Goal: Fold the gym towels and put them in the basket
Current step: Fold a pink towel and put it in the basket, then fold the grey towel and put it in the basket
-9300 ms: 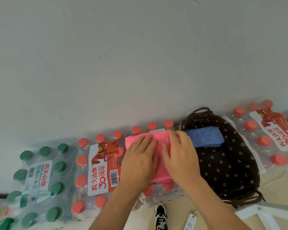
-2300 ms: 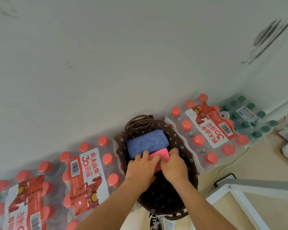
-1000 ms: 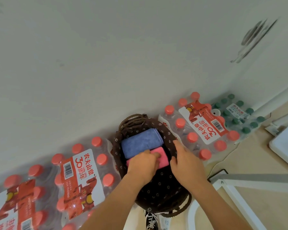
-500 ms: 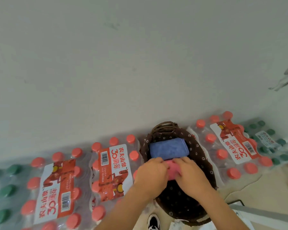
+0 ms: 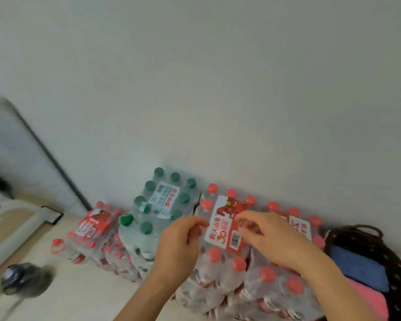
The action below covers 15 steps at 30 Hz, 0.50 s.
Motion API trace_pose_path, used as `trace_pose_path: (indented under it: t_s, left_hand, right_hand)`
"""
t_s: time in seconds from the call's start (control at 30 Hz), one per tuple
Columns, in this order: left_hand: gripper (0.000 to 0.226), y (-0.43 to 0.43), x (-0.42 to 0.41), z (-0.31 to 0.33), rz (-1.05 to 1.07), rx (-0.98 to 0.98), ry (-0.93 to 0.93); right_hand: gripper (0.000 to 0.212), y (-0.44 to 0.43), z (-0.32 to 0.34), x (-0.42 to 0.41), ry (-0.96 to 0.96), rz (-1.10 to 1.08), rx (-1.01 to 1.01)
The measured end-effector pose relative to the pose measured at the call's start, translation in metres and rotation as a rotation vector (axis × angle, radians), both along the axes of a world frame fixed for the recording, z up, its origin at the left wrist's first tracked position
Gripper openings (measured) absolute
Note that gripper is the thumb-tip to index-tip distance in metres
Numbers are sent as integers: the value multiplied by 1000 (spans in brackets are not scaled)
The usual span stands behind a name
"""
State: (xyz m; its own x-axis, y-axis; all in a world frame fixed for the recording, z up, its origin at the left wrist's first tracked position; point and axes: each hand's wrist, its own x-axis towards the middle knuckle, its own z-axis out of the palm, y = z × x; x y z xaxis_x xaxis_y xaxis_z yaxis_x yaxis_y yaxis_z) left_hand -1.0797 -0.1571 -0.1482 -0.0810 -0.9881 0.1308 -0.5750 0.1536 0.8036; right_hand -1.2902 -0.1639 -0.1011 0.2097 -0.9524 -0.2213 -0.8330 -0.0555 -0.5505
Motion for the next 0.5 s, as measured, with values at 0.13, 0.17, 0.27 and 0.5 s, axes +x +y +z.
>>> trace_pose_path:
  t_s: [0.13, 0.17, 0.27, 0.5]
  left_hand:
    - [38, 27, 108, 7, 217, -22, -11]
    - [37, 35, 134, 8, 280, -14, -10]
    - [30, 61, 208, 14, 462, -19, -13]
    - [26, 113, 329, 18, 896, 14, 132]
  right_hand:
    - [18, -17, 12, 115, -75, 188, 40]
    - [18, -21, 12, 145, -90, 235, 44]
    - [19, -26, 10, 235, -157, 380, 59]
    - [23, -26, -16, 408, -348, 585, 156]
